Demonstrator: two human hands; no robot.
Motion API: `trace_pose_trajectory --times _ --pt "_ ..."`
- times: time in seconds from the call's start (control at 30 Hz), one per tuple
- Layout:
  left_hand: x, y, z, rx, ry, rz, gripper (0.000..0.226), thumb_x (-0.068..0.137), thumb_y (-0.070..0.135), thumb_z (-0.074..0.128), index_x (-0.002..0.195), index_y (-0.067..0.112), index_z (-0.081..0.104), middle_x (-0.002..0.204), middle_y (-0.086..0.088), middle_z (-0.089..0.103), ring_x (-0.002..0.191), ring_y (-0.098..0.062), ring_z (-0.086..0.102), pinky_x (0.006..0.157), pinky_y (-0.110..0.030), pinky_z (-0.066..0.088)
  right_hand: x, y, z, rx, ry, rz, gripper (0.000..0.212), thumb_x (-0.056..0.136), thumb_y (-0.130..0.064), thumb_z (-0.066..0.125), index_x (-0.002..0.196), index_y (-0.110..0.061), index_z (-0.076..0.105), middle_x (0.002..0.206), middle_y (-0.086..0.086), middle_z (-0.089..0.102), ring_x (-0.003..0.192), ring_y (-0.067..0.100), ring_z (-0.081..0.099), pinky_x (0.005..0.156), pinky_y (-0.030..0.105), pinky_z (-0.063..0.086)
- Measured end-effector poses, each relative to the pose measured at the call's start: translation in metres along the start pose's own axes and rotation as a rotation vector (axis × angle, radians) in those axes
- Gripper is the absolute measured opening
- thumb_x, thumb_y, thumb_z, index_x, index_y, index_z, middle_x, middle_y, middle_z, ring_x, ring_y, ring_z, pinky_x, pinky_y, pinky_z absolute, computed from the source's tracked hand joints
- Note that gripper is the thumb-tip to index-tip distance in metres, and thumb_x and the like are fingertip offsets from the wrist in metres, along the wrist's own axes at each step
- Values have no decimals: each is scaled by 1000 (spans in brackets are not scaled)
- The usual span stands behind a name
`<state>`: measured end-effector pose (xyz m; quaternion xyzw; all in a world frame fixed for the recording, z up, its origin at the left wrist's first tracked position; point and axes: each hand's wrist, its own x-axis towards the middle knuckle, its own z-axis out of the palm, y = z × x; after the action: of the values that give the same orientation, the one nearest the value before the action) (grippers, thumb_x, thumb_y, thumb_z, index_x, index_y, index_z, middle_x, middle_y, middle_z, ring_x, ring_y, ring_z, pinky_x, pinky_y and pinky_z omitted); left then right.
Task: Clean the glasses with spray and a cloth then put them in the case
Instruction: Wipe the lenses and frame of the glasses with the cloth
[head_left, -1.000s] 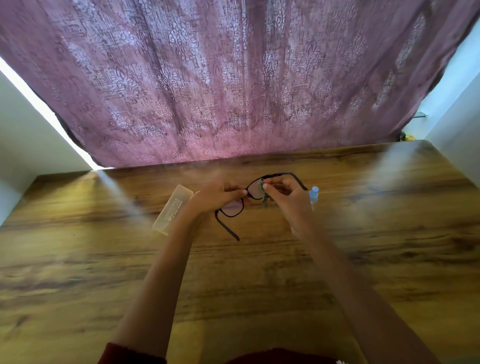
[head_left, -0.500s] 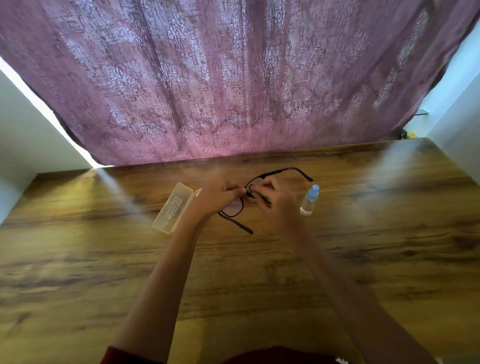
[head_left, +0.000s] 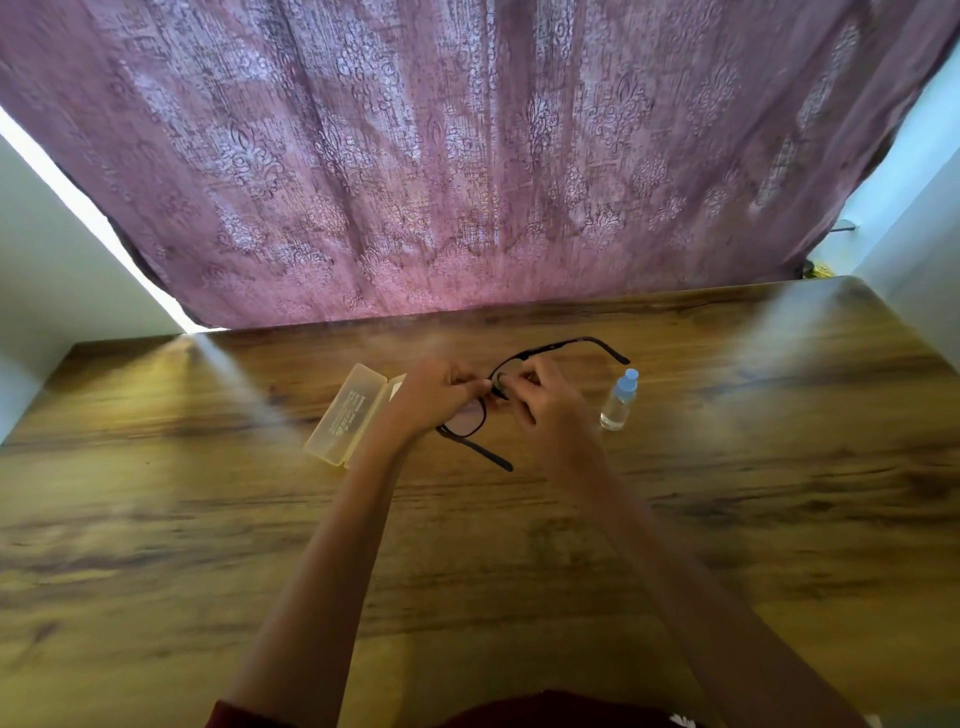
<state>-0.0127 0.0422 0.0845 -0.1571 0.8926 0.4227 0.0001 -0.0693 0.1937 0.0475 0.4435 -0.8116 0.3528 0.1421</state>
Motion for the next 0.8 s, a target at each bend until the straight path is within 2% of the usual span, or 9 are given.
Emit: trace_pose_trajectory --times 0.03,0.13,0.23,0.4,0.53,0.7,0.77,0.8 --pt "0 1 1 8 -3 7 18 93 13 58 95 10 75 94 -10 75 78 -11 64 72 -14 45 2 0 1 1 2 2 11 82 4 68 93 3 69 88 14 59 74 22 58 65 26 49" --pt "-1 0 1 21 -3 0 18 94 15 57 92 14 76 92 -6 75 89 -20 66 83 -28 47 8 2 3 -40 26 47 14 82 6 67 96 6 69 86 14 58 74 23 57 65 22 44" --pt "-1 -5 -3 4 18 -29 18 94 20 58 90 18 75 93 -3 75 95 -20 66 92 -37 48 7 6 3 -79 27 83 20 83 8 66 103 7 68 91 16 60 79 25 58 68 27 50" --pt "-1 -10 -8 -18 46 -52 20 93 21 59 98 9 74 95 -27 70 96 -38 64 94 -50 47 -2 0 6 -54 37 42 14 81 3 69 95 4 69 87 14 59 74 22 58 65 26 51" --pt "-1 -6 -4 40 27 -10 21 92 19 59 91 5 75 93 -32 67 83 -39 63 84 -49 48 0 -3 8 9 15 -1 13 83 2 66 96 3 69 91 13 59 79 21 58 69 26 50" --pt "0 -5 -4 50 35 -6 21 94 18 57 96 7 75 93 -32 67 89 -41 64 83 -49 47 9 1 7 36 40 -3 16 84 3 64 99 1 69 92 12 59 80 22 58 69 30 50" --pt "1 -8 -6 39 35 -33 25 93 20 58 94 0 73 95 -35 65 82 -35 64 76 -46 44 6 4 7 29 28 -16 19 83 5 65 101 -1 69 93 12 59 81 21 57 70 24 45" --pt "2 -9 -8 29 32 -49 30 93 21 58 92 -6 71 96 -37 64 79 -29 61 73 -41 41 4 5 6 26 23 -21 21 83 5 65 102 -1 69 93 12 58 81 21 56 71 22 42"
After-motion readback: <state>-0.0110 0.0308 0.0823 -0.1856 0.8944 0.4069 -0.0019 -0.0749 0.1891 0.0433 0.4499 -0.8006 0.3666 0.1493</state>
